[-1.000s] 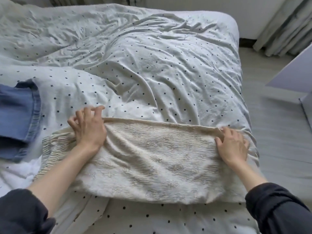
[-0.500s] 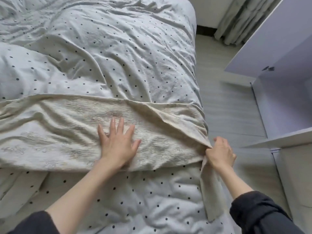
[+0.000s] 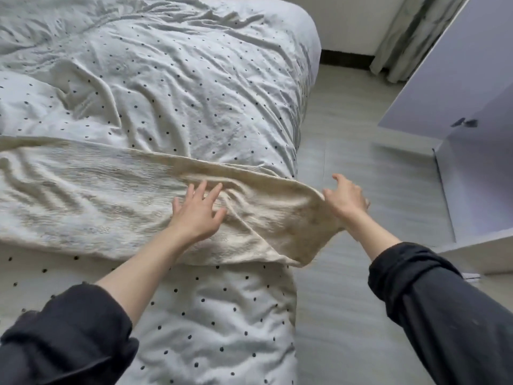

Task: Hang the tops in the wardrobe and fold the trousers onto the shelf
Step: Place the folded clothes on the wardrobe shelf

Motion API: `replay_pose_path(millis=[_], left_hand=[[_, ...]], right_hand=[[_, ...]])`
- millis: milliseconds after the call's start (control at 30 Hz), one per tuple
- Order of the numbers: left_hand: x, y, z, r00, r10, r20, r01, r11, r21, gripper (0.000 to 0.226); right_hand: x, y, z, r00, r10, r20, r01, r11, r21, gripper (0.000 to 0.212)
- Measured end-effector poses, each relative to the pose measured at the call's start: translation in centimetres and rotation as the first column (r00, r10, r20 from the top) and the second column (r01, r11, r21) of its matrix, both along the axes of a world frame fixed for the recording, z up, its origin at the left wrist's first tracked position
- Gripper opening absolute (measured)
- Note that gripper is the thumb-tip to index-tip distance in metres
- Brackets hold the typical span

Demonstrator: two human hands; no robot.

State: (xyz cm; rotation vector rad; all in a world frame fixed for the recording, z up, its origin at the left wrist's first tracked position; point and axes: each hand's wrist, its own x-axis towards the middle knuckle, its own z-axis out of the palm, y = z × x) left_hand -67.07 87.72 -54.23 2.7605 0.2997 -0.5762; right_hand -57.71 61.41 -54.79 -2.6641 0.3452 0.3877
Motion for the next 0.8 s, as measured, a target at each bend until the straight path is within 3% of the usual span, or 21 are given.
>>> replay_pose_path(millis=[133,367,433,500,600,800], left_hand=[[-0.4,-1.9,-1.8,0.996,-0.051,-0.067,0.055,0.997,0.046,0.065],[-2.0,-4.3,-5.7,0.998,-0.05,-0.027,0.053,0.988,0.148,0.062],[-2.1,-4.0,-6.0,0.998,-0.053,-0.029,0.057,0.988,0.145,0.061],[-2.5,-3.8,-6.1,0.997,-0.075,-0.033,0.079,0.987,0.141,0.062],[-3.1,-3.4,-6.1,0.996,-0.085,0.011,0.083,0.988,0.127,0.07],[-3.5,-3.2,-6.3,0.991,-0.129,0.033,0.123,0.983,0.133,0.067]], right_hand=[[-1.7,0.2,-3.2,0.993,0.106,-0.045,-0.1,0.989,0.112,0.06],[-7.4,3.3,-8.7,0.914,0.405,-0.028,-0.387,0.891,0.237,0.052],[-7.2,3.9,-9.4,0.922,0.386,0.031,-0.378,0.882,0.28,0.049],[-5.3,4.6,-9.2,0.96,0.243,0.138,-0.276,0.905,0.325,0.045],[-0.6,5.6,-7.6,0.962,0.191,0.193,-0.241,0.928,0.283,0.041],[3.0,5.9,-6.3,0.889,0.453,0.068,-0.458,0.884,0.098,0.022]])
